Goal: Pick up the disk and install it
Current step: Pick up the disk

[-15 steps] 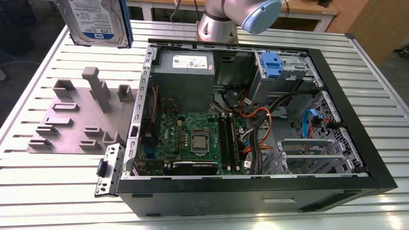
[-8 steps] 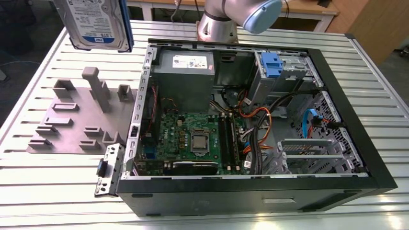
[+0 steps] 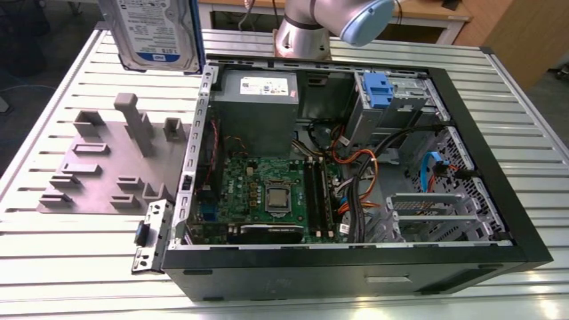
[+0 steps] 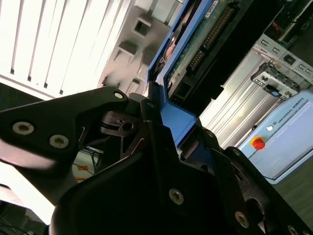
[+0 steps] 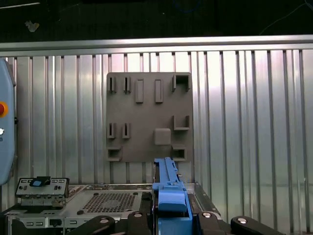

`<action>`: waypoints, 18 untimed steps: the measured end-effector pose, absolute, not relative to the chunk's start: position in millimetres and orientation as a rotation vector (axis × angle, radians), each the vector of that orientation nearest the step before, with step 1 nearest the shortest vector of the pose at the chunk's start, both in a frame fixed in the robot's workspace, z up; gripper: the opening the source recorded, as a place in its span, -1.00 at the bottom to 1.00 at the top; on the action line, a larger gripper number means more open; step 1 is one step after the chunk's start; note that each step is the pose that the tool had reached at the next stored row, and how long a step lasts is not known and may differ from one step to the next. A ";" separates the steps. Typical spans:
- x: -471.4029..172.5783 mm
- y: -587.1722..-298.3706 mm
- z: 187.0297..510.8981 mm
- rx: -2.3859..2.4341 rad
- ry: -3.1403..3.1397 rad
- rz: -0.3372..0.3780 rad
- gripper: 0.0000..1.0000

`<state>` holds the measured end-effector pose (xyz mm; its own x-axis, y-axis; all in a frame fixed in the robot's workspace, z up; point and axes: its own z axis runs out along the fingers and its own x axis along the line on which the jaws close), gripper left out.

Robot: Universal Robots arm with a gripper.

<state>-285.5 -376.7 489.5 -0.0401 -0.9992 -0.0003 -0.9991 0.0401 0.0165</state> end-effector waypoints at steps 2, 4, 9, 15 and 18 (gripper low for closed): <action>-278.8 -376.7 489.4 2.169 -2.257 -0.019 -0.26; -273.0 -376.7 489.3 2.168 -2.257 -0.019 -0.26; -265.9 -376.7 489.1 2.169 -2.257 -0.019 -0.26; -260.3 -376.7 489.1 2.169 -2.257 -0.019 -0.26; -260.0 -376.7 489.0 2.168 -2.257 -0.019 -0.26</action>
<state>-260.0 -376.7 489.0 -0.0402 -0.9992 -0.0003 -0.9991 0.0402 0.0166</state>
